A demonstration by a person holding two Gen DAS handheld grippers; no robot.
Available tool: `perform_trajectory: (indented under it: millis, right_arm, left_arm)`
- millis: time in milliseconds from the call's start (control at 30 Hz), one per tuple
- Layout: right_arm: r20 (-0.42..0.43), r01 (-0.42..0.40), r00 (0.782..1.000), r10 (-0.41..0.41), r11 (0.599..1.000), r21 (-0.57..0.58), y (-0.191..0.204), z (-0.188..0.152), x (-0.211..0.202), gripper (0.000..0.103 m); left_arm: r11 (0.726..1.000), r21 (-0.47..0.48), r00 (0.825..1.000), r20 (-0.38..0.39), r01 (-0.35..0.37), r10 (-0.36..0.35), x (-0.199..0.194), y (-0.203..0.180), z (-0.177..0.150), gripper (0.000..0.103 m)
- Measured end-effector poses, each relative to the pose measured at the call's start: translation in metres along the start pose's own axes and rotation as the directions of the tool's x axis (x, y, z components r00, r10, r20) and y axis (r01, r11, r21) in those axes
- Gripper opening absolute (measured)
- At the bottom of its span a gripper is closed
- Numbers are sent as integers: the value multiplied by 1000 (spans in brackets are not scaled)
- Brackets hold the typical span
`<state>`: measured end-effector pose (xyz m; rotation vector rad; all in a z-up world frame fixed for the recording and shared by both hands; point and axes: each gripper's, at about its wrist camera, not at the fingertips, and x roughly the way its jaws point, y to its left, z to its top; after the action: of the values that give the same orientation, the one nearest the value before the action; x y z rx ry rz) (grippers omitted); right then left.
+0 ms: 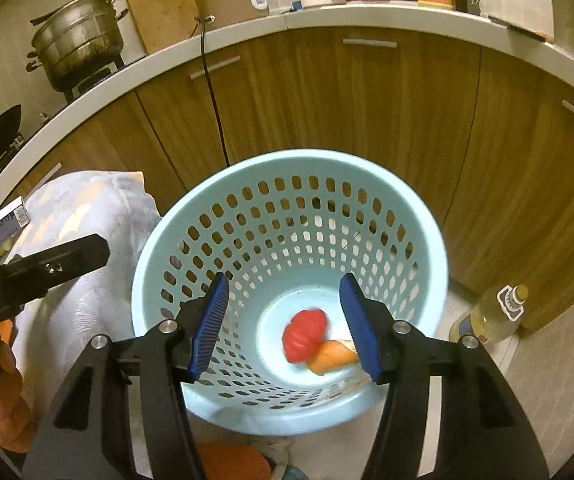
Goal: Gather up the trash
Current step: 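Carry both items over the blue basket and open both tools to drop them, then grasp the red-logo paper cup with the left tool while the right tool grasps the heart-print napkin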
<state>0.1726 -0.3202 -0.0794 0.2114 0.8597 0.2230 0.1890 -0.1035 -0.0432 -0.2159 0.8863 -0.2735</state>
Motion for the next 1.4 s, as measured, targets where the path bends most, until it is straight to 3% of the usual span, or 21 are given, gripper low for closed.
perform_trajectory:
  millis: [267, 500, 667, 833, 900, 967, 1100, 1200, 1333, 1400]
  right_arm:
    - [38, -52, 998, 52, 999, -16, 20, 2, -32, 54]
    - [92, -158, 981, 172, 977, -143, 96, 0, -76, 62]
    - [76, -206, 969, 234, 941, -269, 170, -24, -82, 62]
    - [36, -237, 964, 263, 913, -332, 226, -49, -71, 61]
    - [37, -233, 965, 261, 910, -344, 242, -56, -65, 61]
    - [29, -229, 967, 255, 907, -354, 256, -62, -59, 58]
    - [-36, -234, 971, 236, 907, -351, 269, -72, -40, 58]
    - [-42, -243, 969, 243, 914, -326, 263, -69, -37, 58]
    - [-79, -259, 966, 246, 923, -286, 258, -68, -29, 58]
    - [-74, -252, 968, 241, 923, -291, 258, -67, -30, 58]
  left_arm:
    - [1000, 4, 997, 82, -12, 12, -50, -4, -16, 73]
    - [996, -44, 974, 209, -73, 81, -128, 15, -45, 73]
    - [974, -151, 928, 311, -167, 207, -195, 52, -77, 73]
    - [915, -287, 865, 336, -283, 373, -248, 101, -108, 73]
    - [893, -332, 850, 328, -304, 412, -264, 124, -121, 73]
    - [879, -358, 848, 308, -317, 431, -273, 142, -128, 73]
    - [869, -355, 872, 224, -344, 436, -266, 173, -142, 76]
    - [889, -320, 896, 191, -329, 401, -253, 190, -142, 76]
    - [896, -296, 899, 187, -332, 395, -243, 198, -132, 75]
    - [911, -263, 912, 176, -319, 370, -236, 197, -128, 74]
